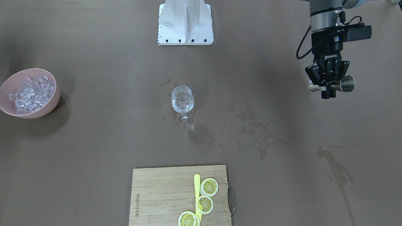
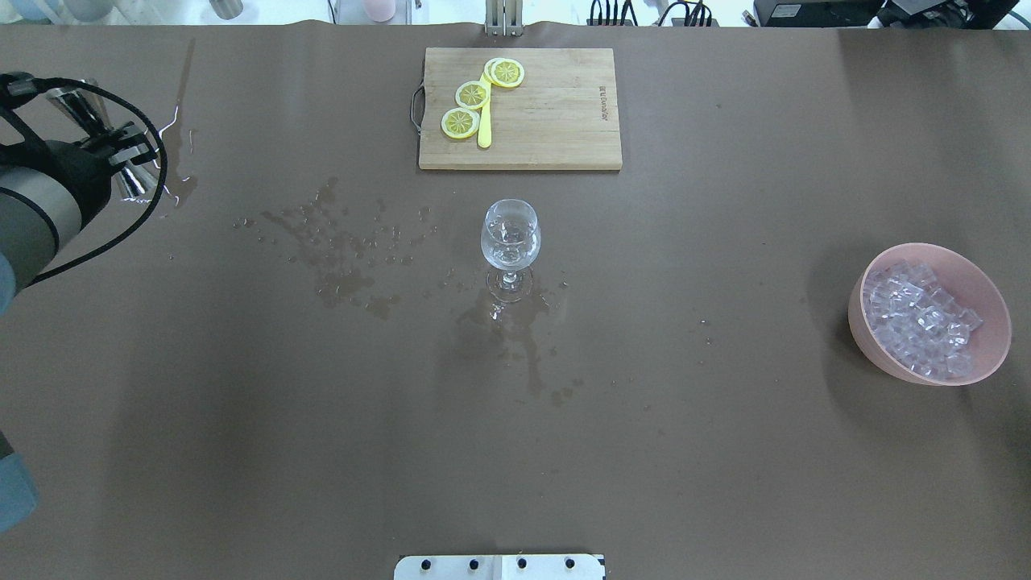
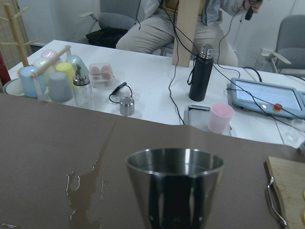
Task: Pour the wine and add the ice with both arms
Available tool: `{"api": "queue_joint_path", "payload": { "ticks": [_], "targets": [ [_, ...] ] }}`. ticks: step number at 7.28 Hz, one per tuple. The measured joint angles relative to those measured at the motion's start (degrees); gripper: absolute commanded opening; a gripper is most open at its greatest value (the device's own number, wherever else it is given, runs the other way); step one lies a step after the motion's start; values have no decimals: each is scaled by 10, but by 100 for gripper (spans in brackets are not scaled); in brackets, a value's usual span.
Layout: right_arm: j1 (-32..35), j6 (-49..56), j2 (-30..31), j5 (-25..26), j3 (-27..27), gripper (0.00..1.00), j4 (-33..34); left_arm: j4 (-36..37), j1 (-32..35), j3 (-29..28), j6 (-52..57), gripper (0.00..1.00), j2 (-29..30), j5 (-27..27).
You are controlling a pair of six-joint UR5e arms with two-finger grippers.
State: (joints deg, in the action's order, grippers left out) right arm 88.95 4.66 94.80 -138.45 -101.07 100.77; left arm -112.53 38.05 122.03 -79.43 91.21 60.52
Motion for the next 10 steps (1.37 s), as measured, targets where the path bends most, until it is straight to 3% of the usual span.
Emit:
{"api": "queue_joint_path", "payload": {
  "ticks": [5,10],
  "targets": [
    [0,0,0,-1,2,100,0,-13,-140,-115,-141,0,-1,-221],
    [0,0,0,0,3,100,0,-9,-174,-231,-184,0,51,-294]
  ]
}}
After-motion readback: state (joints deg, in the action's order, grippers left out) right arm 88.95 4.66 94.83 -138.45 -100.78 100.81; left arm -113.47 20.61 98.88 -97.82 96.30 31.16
